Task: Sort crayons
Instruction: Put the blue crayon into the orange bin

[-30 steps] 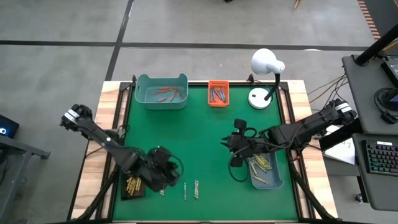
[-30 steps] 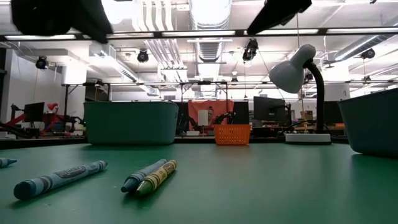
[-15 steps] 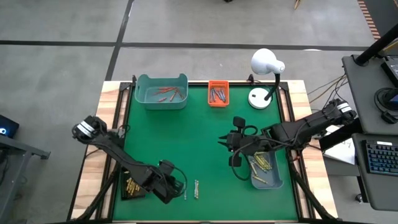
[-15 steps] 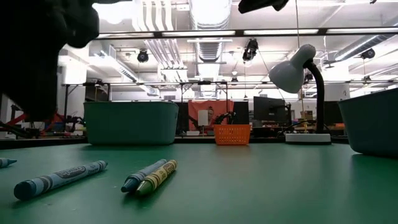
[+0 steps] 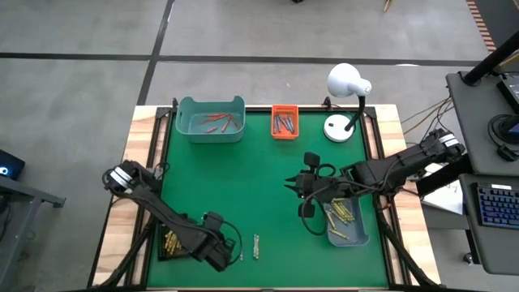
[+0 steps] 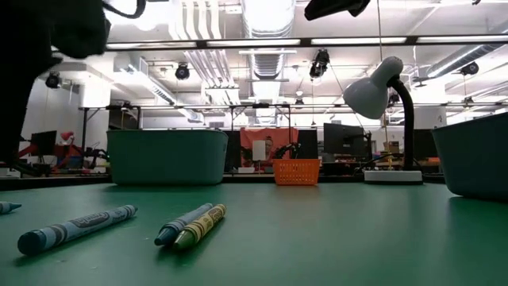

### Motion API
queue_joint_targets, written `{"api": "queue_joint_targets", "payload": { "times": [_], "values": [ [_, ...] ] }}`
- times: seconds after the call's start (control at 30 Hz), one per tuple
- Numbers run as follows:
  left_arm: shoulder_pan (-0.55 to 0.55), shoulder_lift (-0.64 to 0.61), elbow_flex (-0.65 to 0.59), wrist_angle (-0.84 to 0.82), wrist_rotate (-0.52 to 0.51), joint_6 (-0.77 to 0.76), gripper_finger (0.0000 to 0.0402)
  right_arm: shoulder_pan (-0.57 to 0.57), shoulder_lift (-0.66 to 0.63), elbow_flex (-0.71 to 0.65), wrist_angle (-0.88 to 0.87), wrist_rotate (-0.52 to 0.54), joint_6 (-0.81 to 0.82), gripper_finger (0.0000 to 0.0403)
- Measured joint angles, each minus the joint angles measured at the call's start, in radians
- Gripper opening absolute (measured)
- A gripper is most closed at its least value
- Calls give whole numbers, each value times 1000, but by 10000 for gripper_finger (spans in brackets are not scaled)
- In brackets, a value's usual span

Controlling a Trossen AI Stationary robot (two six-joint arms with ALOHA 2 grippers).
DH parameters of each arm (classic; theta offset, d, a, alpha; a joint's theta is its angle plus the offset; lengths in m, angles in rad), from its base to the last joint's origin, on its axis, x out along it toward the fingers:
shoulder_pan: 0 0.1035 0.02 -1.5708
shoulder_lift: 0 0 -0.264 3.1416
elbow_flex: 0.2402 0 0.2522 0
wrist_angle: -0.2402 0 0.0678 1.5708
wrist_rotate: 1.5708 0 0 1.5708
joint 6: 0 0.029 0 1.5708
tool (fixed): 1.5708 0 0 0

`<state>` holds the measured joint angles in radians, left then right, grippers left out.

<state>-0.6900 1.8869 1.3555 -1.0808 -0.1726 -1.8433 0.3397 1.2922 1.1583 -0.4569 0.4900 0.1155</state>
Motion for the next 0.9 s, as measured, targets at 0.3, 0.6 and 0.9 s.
{"api": "queue_joint_targets", "payload": {
  "times": [0.3,0.6,0.9],
  "values": [
    [-2,92,29,5,12,-28,39,0,0,-6,1,0,23,57],
    [-2,124,31,3,28,10,76,0,0,-6,35,0,32,57],
    [-2,123,18,13,4,4,100,0,0,-6,50,0,34,57]
  ]
}}
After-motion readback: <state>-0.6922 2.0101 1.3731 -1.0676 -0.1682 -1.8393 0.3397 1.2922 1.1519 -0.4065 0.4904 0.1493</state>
